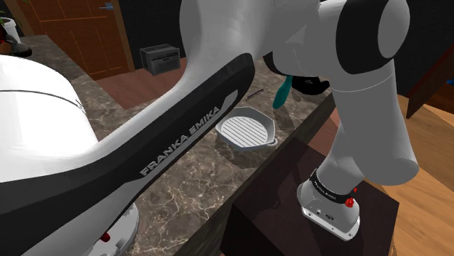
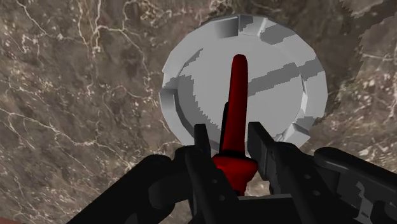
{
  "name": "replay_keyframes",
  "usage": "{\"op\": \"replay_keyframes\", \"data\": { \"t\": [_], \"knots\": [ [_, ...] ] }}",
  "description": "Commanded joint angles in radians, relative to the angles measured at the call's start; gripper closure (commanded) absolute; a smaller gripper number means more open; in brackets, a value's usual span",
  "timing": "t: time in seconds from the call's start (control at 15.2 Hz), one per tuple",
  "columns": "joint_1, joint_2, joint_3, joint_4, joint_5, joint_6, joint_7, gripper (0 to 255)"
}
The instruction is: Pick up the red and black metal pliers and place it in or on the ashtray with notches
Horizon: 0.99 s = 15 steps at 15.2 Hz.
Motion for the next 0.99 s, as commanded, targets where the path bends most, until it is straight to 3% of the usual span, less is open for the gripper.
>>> {"op": "replay_keyframes", "data": {
  "t": [0.0,0.33,0.59,0.92],
  "knots": [
    [0.000,0.000,0.000,0.000,0.000,0.000,0.000,0],
    [0.000,0.000,0.000,0.000,0.000,0.000,0.000,0],
    [0.052,-0.007,0.009,0.119,0.017,-0.111,-0.026,0],
    [0.052,-0.007,0.009,0.119,0.017,-0.111,-0.026,0]
  ]
}}
